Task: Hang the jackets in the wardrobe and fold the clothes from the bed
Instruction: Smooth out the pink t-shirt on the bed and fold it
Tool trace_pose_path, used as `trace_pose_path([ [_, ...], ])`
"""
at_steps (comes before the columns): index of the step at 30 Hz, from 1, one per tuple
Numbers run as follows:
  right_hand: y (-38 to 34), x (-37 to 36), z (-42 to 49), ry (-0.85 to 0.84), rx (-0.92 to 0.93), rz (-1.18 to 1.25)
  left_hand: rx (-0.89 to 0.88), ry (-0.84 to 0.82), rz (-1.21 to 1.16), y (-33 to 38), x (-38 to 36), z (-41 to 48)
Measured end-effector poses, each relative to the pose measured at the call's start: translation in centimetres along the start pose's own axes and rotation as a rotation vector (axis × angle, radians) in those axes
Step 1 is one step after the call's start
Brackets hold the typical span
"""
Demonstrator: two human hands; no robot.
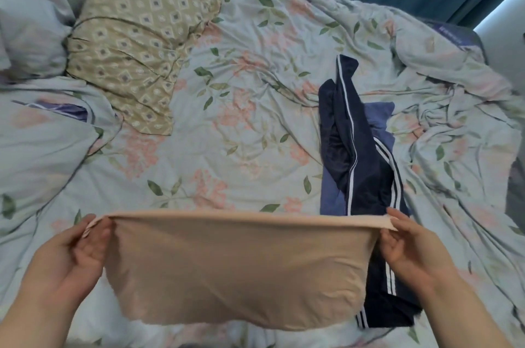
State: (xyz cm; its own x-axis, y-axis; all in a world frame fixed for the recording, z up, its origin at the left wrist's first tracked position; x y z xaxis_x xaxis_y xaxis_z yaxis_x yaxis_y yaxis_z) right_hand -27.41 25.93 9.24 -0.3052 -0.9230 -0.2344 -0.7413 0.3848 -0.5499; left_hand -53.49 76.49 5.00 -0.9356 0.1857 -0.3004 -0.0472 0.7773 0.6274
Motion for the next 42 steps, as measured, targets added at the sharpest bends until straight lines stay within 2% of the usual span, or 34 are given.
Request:
trace_pose_path([
  [2, 1.0, -1.2, 3.2, 0.012, -0.007, -0.027, 0.082, 0.055, -0.028, -1.5, -1.3, 2.2],
  [9, 7.6, -4.8, 15.8, 0.133, -0.11, -0.132, 0.259, 0.241, 0.09, -8.0, -4.4, 12.3],
  [16, 6.4, -9.9, 25.5, 0.147, -0.035, -0.256, 0.198, 0.186, 0.115, -7.6, -9.1, 22.4],
  [20, 4.8, -11.5, 28.2, 0.111, -0.024, -0.252, 0.163, 0.176, 0.219, -6.9, -9.9, 25.9],
  [22, 4.4, -11.7, 28.6, 0.1, 0.083, -0.337, -0.026, 0.161, 0.503, -6.6, -10.6, 25.4],
  [23, 4.3, -11.2, 28.3, 0.143, 0.227, -0.521, -0.217, 0.152, 0.764, -6.6, -10.8, 24.4],
  [24, 4.2, -10.6, 27.5, 0.202, 0.429, -0.811, -0.451, 0.098, 1.138, -7.1, -11.7, 23.0],
  [25, 5.0, -10.4, 26.4, 0.223, 0.644, -1.157, -0.648, -0.065, 1.446, -9.1, -12.9, 21.4],
  [26, 7.0, -10.3, 25.3, 0.168, 0.838, -1.478, -0.79, -0.259, 1.672, -11.9, -14.0, 19.6],
  [27, 9.9, -9.9, 24.5, 0.037, 0.956, -1.735, -0.865, -0.431, 1.818, -14.9, -14.6, 18.1],
  [28, 12.7, -9.2, 24.0, -0.118, 1.002, -1.915, -0.877, -0.544, 1.913, -17.7, -14.8, 17.3],
  [29, 14.9, -8.2, 23.8, -0.224, 1.015, -2.008, -0.853, -0.587, 1.989, -20.1, -14.9, 16.7],
  [30, 16.2, -7.3, 23.9, -0.259, 1.015, -2.036, -0.821, -0.578, 2.057, -21.8, -14.8, 16.6],
  [34, 16.9, -6.4, 24.9, -0.191, 1.081, -2.003, -0.877, -0.494, 2.184, -24.7, -13.6, 17.9],
  [42, 16.6, -6.8, 24.6, -0.188, 1.181, -1.869, -1.025, -0.402, 2.141, -24.9, -13.6, 18.4],
])
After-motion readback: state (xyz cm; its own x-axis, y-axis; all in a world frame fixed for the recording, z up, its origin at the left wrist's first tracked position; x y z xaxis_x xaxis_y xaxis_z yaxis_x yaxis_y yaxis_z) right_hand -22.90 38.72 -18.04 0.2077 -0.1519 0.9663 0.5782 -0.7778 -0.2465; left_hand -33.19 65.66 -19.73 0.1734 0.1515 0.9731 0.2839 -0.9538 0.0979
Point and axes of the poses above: each hand's wrist, its own z-axis towards the middle knuckle, its own x-axis out of the back of the hand, y = z × x, the point moved 6 cm from there along z, towards the middle knuckle, and after that the axes turned 2 degrees about -z, right-handed, at the moved point
